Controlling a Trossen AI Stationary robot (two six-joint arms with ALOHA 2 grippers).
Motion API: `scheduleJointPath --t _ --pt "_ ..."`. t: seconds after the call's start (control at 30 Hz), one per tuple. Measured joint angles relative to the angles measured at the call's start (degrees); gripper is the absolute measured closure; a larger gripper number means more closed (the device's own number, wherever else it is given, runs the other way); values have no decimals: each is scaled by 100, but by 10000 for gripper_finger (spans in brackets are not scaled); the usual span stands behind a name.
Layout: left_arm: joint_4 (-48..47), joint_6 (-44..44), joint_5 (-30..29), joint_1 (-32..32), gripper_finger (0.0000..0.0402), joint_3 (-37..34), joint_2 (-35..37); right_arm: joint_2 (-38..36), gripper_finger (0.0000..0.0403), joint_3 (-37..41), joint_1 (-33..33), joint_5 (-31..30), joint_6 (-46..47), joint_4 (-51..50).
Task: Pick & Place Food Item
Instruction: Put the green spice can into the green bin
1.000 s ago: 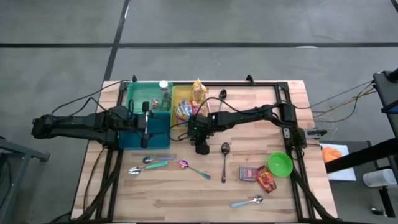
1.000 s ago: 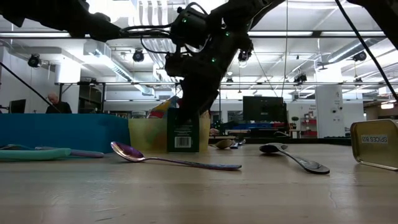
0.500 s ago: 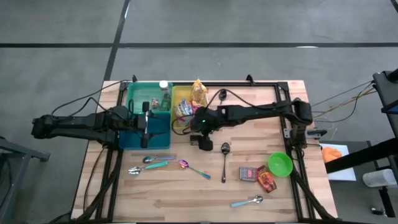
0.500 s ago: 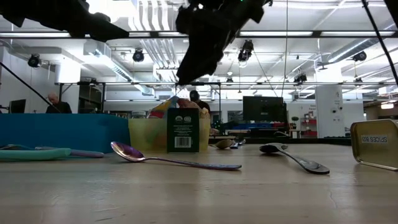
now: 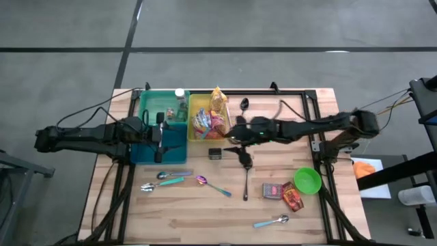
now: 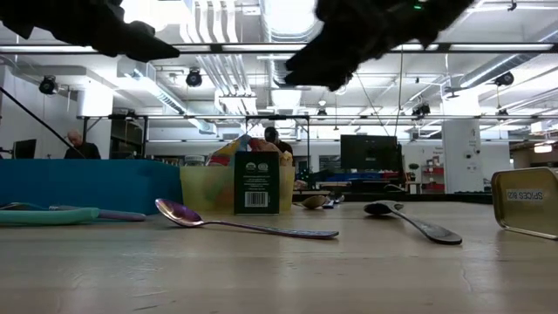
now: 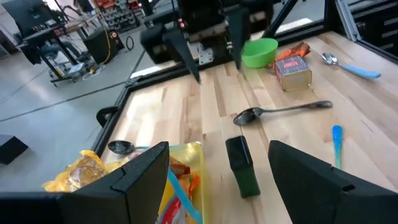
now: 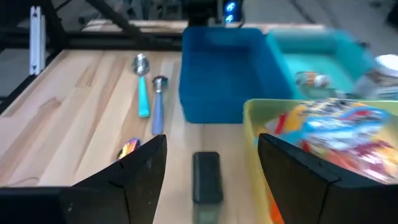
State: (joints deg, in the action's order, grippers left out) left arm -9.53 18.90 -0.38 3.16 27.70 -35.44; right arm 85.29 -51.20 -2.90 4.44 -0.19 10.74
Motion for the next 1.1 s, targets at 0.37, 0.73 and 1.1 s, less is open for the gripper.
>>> scheduleJointPath --t 0.37,0.73,1.1 --pt "-125 4 0 0 125 0 -2 -2421 151 2167 0 -738 -52 815" --pt "-125 18 0 0 125 0 -6 -4954 151 3645 0 -862 1 812" --pt "-128 17 0 1 125 0 -6 -5993 151 4329 0 -858 -324 797"
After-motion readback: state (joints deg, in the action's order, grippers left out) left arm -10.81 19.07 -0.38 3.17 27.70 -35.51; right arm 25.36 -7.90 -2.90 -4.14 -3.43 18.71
